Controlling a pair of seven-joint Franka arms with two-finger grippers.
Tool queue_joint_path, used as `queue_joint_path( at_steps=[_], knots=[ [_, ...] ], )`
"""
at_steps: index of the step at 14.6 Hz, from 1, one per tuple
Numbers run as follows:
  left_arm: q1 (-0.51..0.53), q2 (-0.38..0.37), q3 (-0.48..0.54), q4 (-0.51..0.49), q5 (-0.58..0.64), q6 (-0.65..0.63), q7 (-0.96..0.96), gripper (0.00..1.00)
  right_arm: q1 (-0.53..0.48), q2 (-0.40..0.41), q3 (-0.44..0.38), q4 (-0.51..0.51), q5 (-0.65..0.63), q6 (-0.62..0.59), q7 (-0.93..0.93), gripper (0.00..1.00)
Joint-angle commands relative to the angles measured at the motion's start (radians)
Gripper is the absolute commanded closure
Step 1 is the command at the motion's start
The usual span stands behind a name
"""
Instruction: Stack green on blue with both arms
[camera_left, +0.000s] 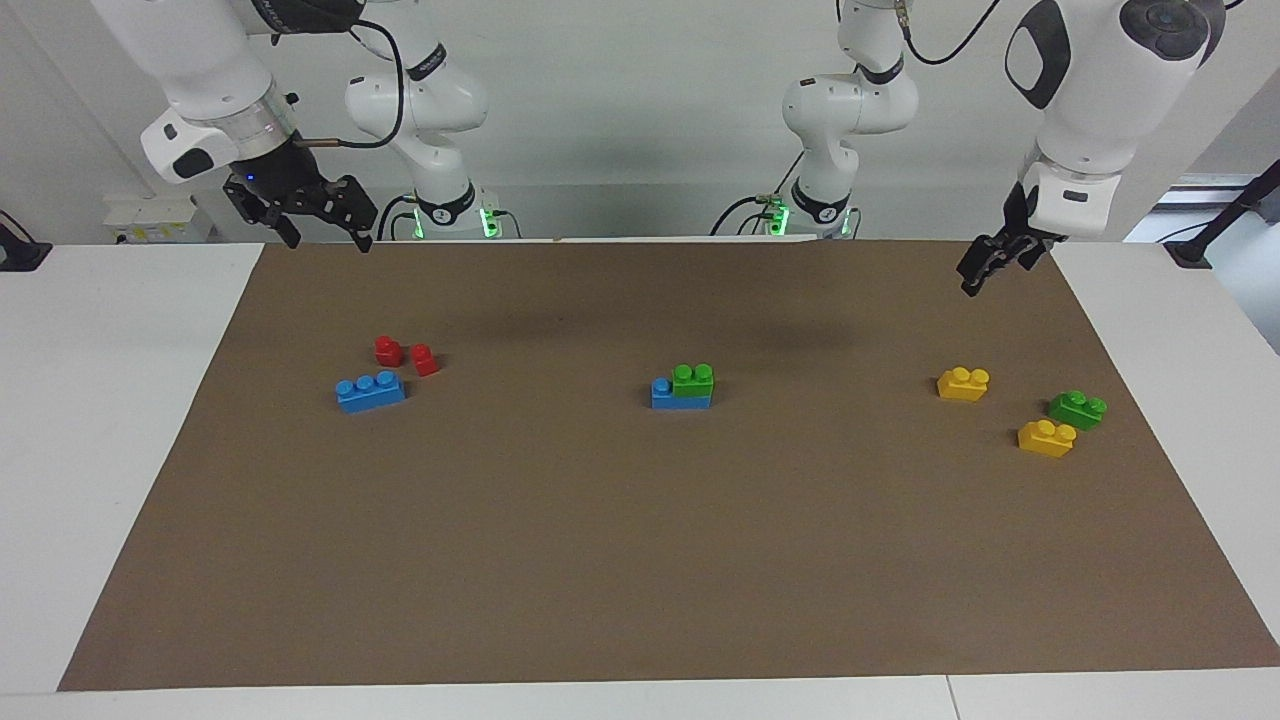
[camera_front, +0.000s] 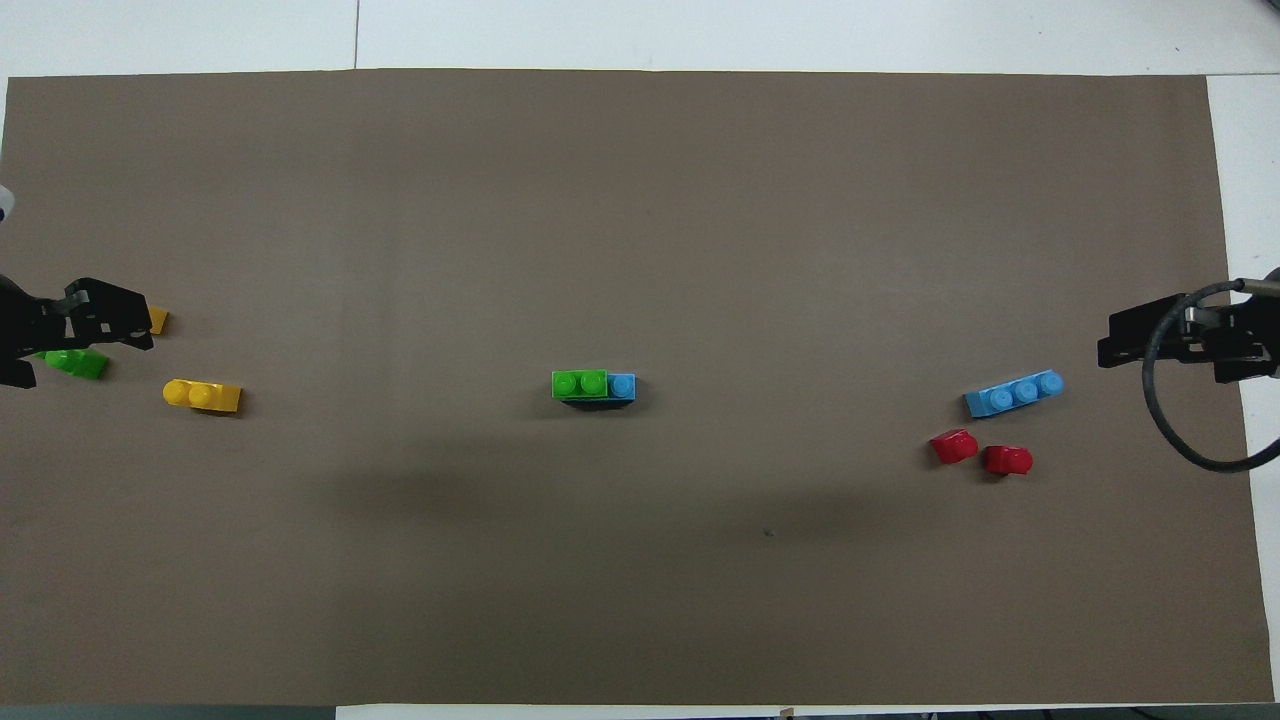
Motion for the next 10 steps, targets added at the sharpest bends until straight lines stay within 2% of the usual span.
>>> queue_joint_path(
  at_steps=[1, 5, 9, 10],
  knots=[
    [0.011, 0.013, -0.007, 0.083, -0.014, -0.105, 0.101, 0.00, -0.001, 0.038, 0.000, 0.072, -0.019, -0.042, -0.027, 0.02],
    [0.042, 0.029, -0.025, 0.120, -0.044, -0.178, 0.219, 0.00, -0.008, 0.043, 0.000, 0.072, -0.018, -0.039, -0.027, 0.02],
    [0.068, 0.026, -0.062, 0.097, -0.051, -0.160, 0.284, 0.00, -0.009, 0.043, 0.000, 0.072, -0.043, -0.028, -0.027, 0.02],
    [0.071, 0.026, -0.062, 0.099, -0.083, -0.163, 0.284, 0.00, -0.011, 0.043, 0.000, 0.072, -0.051, -0.019, -0.028, 0.02]
  ],
)
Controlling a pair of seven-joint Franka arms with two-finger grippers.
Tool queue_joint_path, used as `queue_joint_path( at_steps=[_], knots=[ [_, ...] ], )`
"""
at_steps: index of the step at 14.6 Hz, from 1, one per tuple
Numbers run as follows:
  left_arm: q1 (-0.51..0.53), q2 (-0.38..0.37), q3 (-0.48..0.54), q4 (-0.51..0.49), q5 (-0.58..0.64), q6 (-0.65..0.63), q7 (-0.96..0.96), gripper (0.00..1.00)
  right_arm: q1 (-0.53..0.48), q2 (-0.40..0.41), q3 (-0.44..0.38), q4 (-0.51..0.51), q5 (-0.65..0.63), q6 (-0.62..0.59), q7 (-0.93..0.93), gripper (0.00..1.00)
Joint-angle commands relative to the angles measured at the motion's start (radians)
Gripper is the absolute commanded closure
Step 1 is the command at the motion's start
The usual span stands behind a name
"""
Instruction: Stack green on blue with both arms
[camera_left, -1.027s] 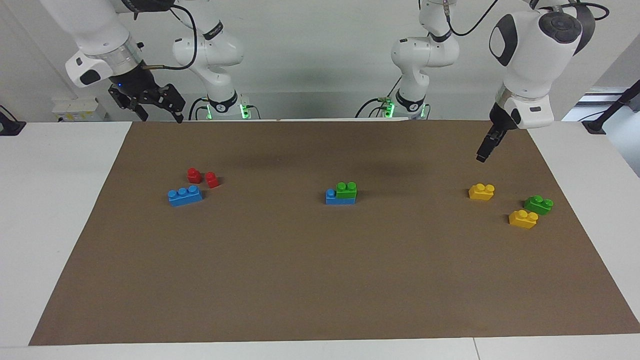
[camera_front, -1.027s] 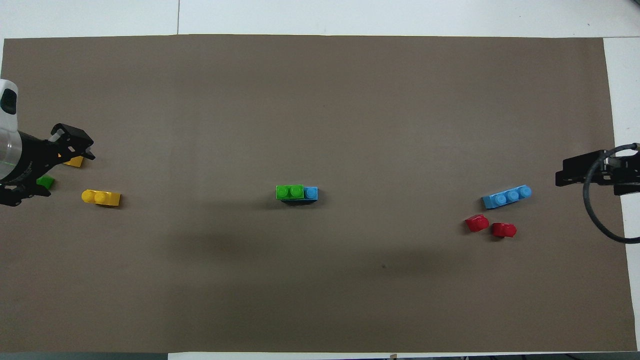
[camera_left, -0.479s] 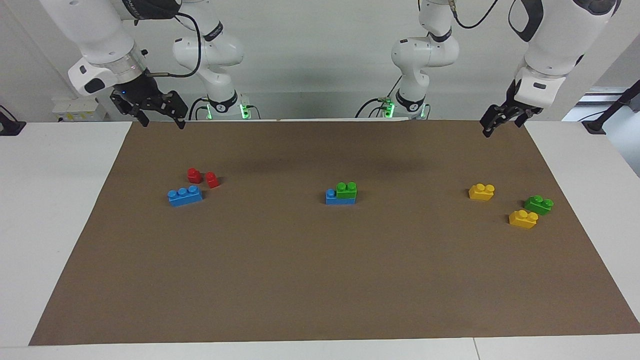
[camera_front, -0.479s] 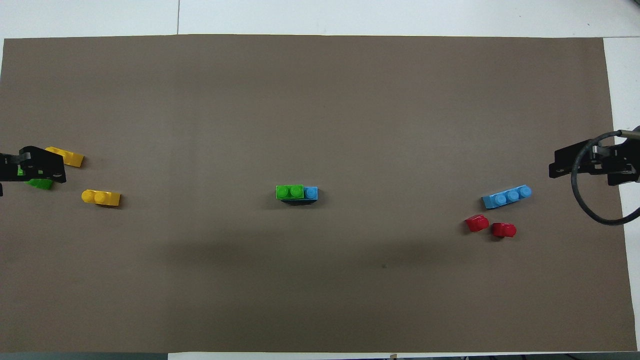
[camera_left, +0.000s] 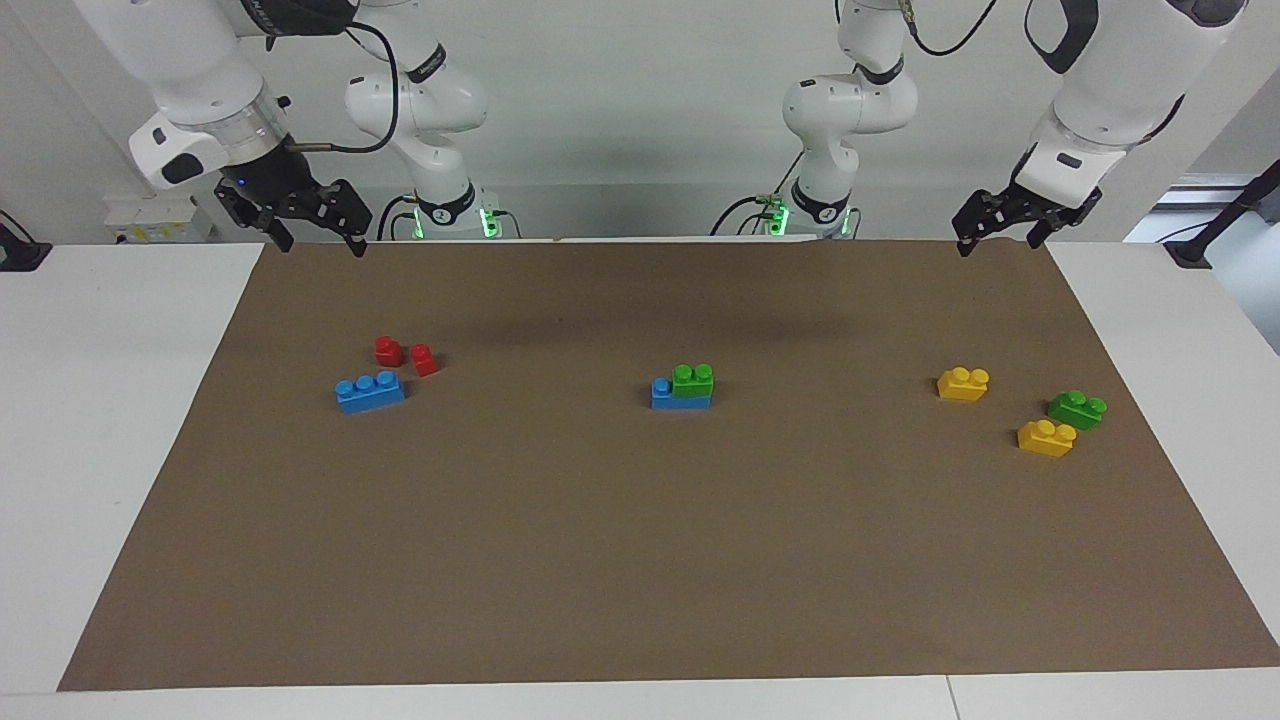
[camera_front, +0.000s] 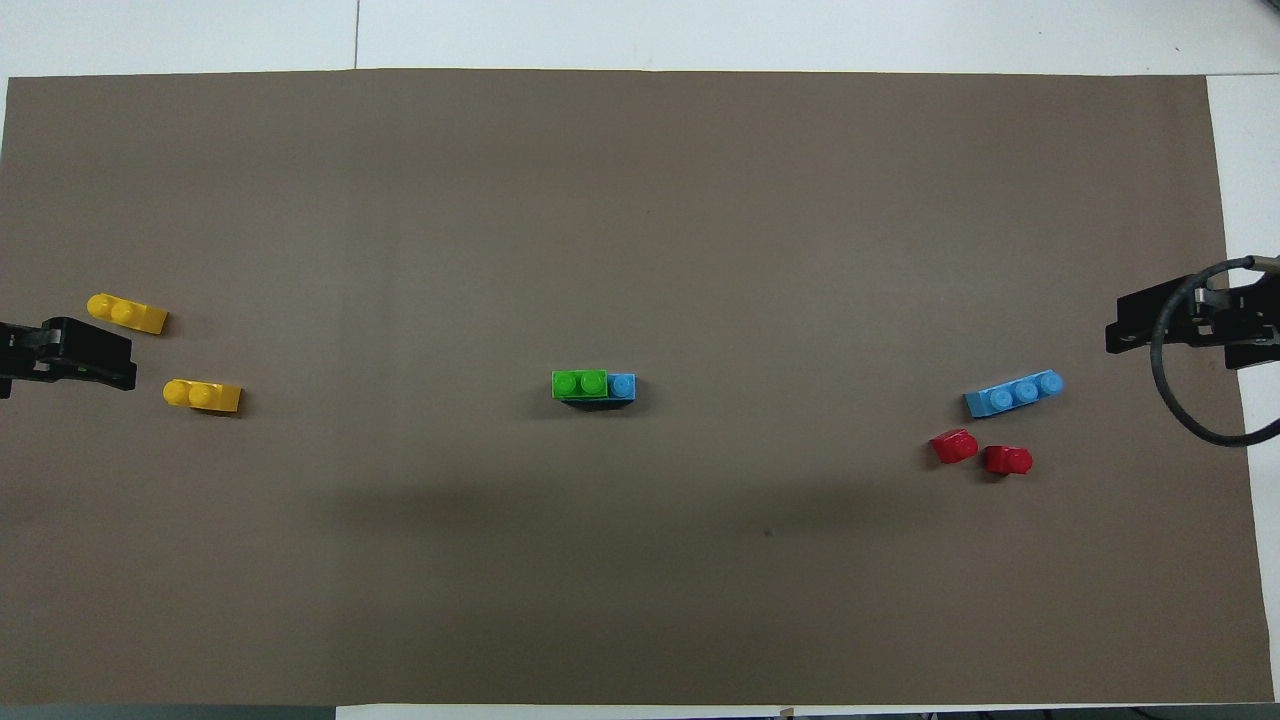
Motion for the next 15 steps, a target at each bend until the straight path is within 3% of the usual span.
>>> queue_joint_path(
  at_steps=[1, 7, 15],
  knots=[
    [0.046, 0.011, -0.017, 0.021, -0.090, -0.014, 0.025, 0.00, -0.010, 0.018, 0.003, 0.025, -0.035, 0.005, -0.034, 0.02],
    [0.036, 0.058, -0.019, 0.108, -0.095, -0.021, 0.017, 0.00, -0.013, 0.018, 0.003, 0.025, -0.052, 0.020, -0.108, 0.02],
    [0.031, 0.035, -0.017, 0.048, -0.094, 0.057, 0.012, 0.00, -0.013, 0.018, 0.003, 0.023, -0.045, 0.020, -0.148, 0.02]
  ],
)
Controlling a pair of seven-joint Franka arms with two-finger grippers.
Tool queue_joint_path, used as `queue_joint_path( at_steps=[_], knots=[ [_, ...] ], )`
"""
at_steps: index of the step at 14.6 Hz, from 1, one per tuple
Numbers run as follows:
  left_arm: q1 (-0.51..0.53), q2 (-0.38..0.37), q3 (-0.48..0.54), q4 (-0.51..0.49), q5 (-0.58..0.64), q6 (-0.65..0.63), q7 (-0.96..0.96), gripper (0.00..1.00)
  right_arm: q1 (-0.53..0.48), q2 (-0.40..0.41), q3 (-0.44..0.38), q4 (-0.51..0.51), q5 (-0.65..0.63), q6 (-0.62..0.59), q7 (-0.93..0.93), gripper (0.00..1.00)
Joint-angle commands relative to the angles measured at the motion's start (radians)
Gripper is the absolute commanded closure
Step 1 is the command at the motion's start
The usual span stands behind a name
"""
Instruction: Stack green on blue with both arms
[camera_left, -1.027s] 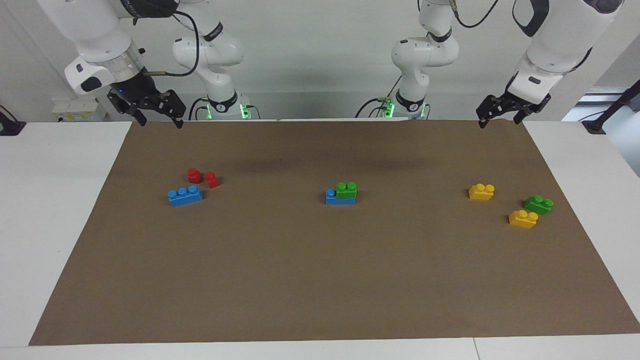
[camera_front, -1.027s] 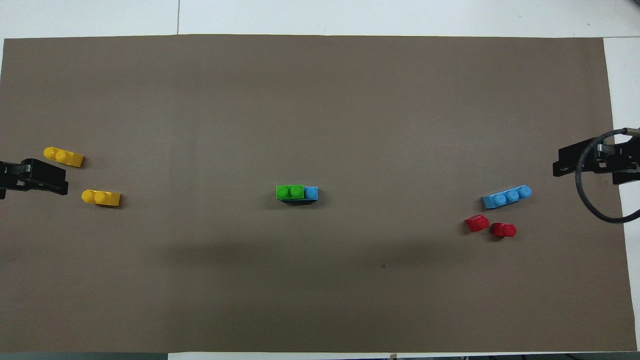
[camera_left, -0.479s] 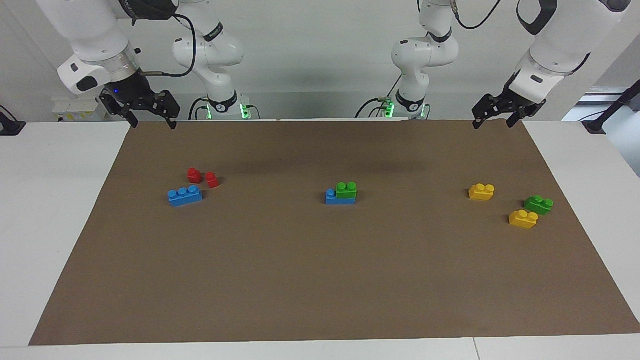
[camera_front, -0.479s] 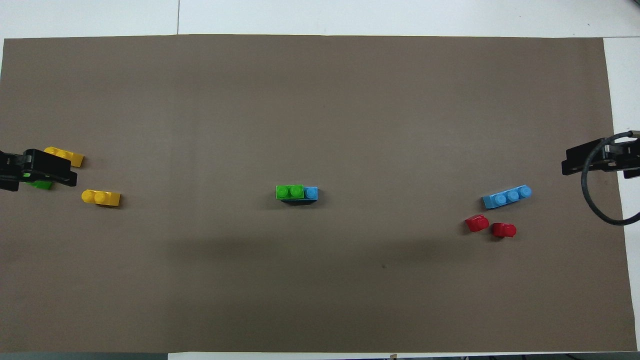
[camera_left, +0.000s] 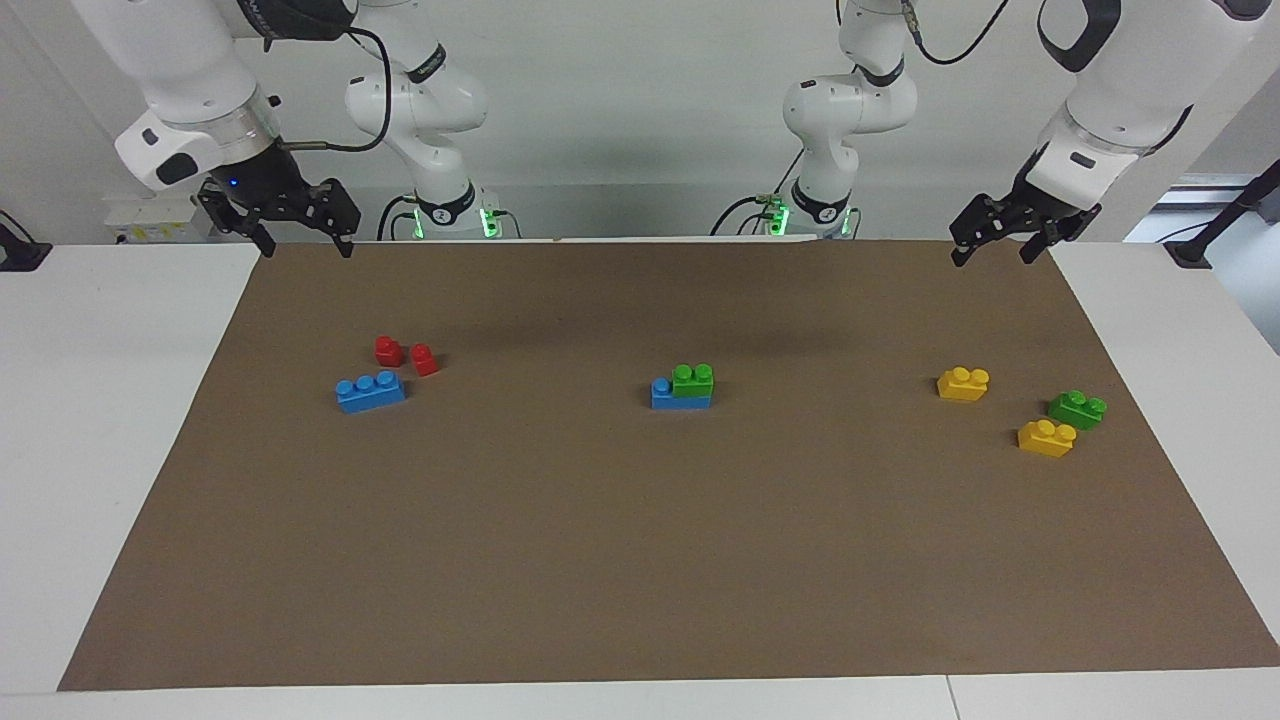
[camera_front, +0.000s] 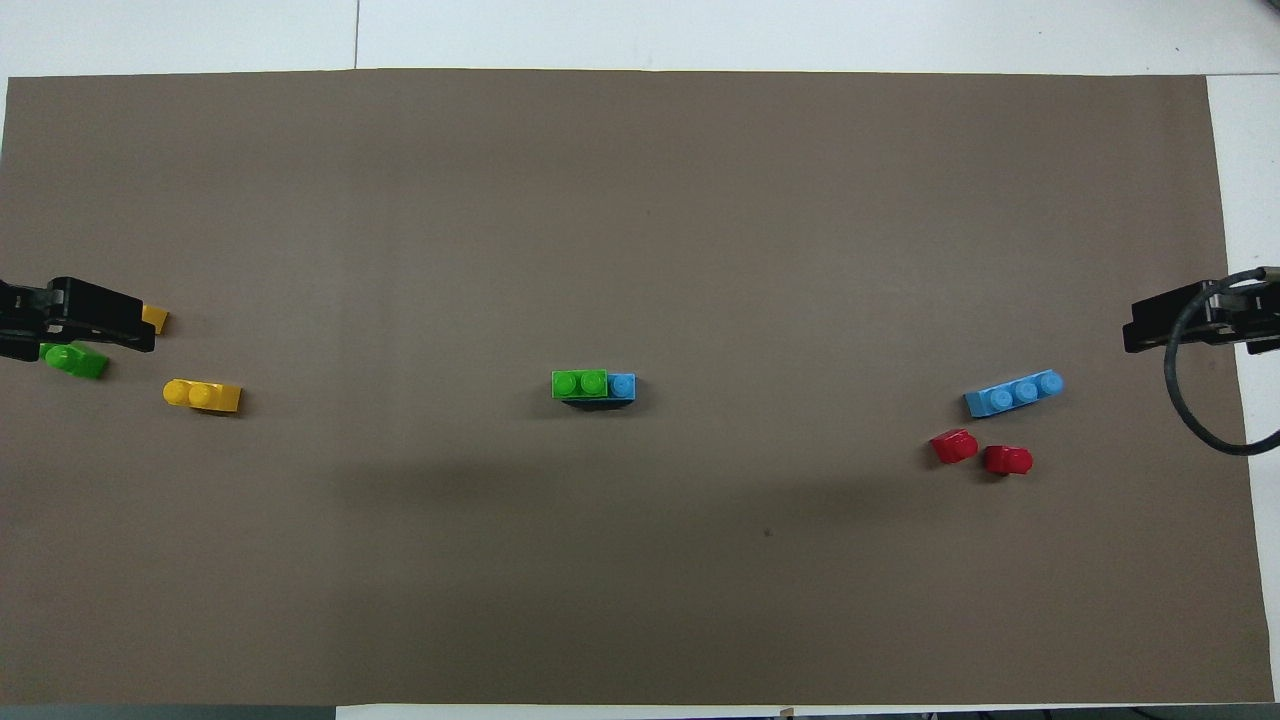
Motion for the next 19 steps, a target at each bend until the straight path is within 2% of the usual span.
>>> queue_joint_path(
  at_steps=[1, 19],
  knots=[
    [0.011, -0.006, -0.007, -0.009, -0.007, 0.021, 0.007, 0.00, -0.012, 0.015, 0.006, 0.020, -0.012, 0.005, -0.028, 0.02],
    [0.012, -0.012, -0.010, -0.009, 0.007, 0.005, -0.008, 0.00, -0.009, 0.015, 0.006, 0.018, -0.007, 0.007, -0.024, 0.02]
  ],
)
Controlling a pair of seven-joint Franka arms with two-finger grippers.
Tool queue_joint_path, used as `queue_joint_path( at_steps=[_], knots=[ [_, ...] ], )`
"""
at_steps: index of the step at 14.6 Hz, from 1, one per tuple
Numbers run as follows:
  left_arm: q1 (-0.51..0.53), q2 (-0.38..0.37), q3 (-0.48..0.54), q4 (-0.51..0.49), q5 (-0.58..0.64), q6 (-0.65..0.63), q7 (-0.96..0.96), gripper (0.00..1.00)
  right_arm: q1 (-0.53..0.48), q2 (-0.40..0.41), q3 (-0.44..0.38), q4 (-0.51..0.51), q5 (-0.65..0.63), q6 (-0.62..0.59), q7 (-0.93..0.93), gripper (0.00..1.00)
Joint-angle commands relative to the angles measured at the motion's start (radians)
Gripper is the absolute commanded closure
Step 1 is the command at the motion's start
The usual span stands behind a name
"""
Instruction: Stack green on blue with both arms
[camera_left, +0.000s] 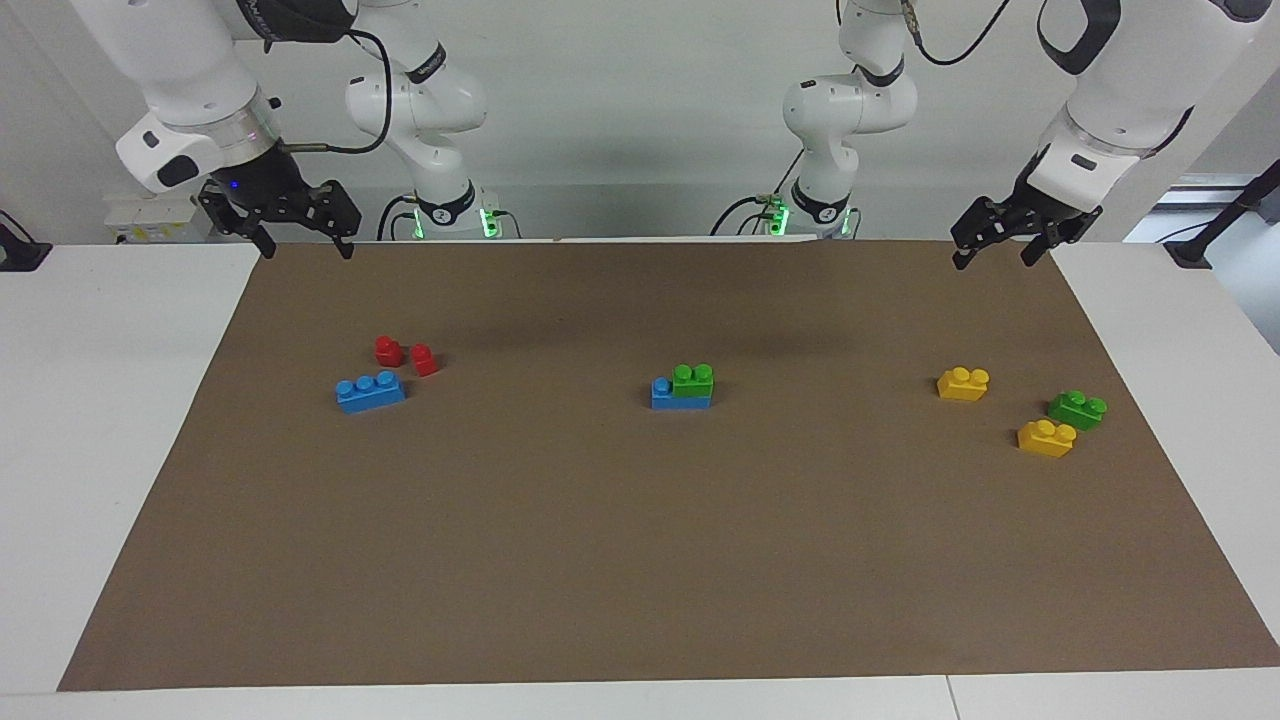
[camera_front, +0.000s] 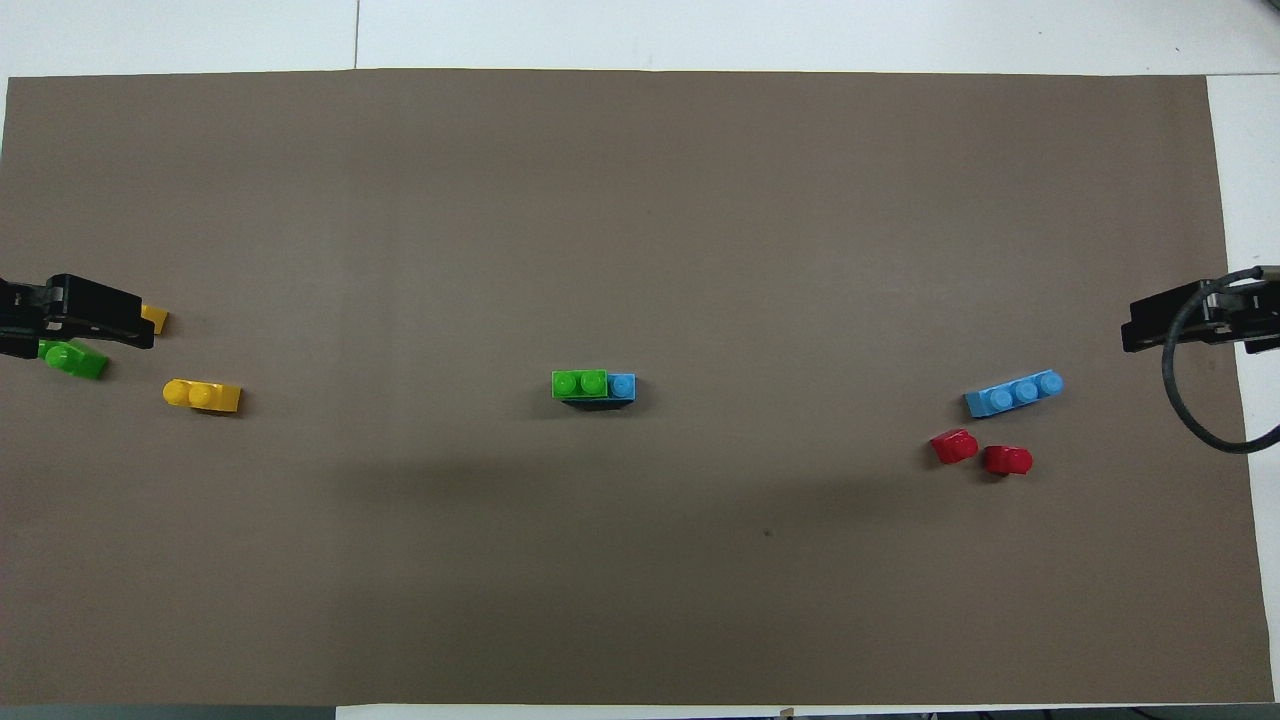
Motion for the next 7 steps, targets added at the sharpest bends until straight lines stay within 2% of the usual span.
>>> queue_joint_path(
  at_steps=[1, 7],
  knots=[
    [0.011, -0.014, -0.010, -0.010, 0.008, 0.000, 0.001, 0.00, -0.009, 0.012, 0.006, 0.016, -0.007, 0.005, -0.025, 0.02],
    [0.008, -0.012, -0.010, -0.010, 0.033, 0.001, 0.004, 0.00, -0.012, 0.010, 0.004, 0.013, -0.007, 0.005, -0.022, 0.02]
  ],
)
